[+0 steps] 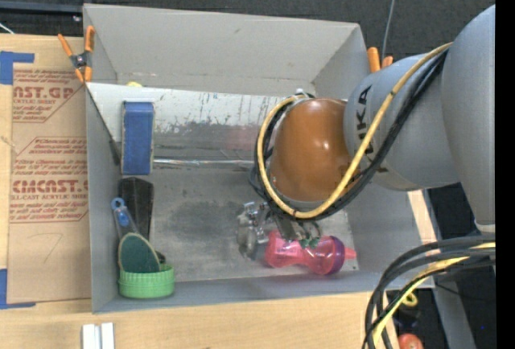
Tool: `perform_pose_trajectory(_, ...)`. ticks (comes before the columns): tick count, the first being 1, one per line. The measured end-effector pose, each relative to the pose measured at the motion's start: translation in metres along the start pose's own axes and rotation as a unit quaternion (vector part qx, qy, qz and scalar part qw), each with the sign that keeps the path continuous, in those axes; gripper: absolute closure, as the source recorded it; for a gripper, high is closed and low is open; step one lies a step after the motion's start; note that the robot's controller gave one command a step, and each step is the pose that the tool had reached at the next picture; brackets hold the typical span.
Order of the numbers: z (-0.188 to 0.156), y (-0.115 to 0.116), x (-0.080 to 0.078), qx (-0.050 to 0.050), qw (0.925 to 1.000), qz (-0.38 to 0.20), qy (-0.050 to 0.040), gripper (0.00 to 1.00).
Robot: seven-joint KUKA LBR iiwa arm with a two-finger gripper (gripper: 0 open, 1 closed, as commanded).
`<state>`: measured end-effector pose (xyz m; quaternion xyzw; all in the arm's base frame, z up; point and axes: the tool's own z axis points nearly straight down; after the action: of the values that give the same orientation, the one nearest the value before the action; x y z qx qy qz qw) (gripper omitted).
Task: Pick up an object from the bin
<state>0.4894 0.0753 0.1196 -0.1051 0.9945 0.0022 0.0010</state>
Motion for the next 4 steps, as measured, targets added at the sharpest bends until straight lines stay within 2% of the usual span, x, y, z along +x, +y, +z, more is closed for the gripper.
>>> perform_pose_trajectory(1, 0.002, -0.029, 0.007, 0.0, 0.9978, -0.067, -0.0018, 1.0)
perform_pose_trajectory(2, -0.001, -0.02, -0.009, 0.0, 0.9997, -0.023, -0.0001, 1.0)
perform_pose_trajectory(3, -0.066, -0.024, 0.004, 0.0, 0.9986, -0.053, -0.0005, 0.0)
perform_pose_trajectory(4, -0.066, -0.024, 0.004, -0.001, 0.9986, -0.053, -0.0005, 0.0)
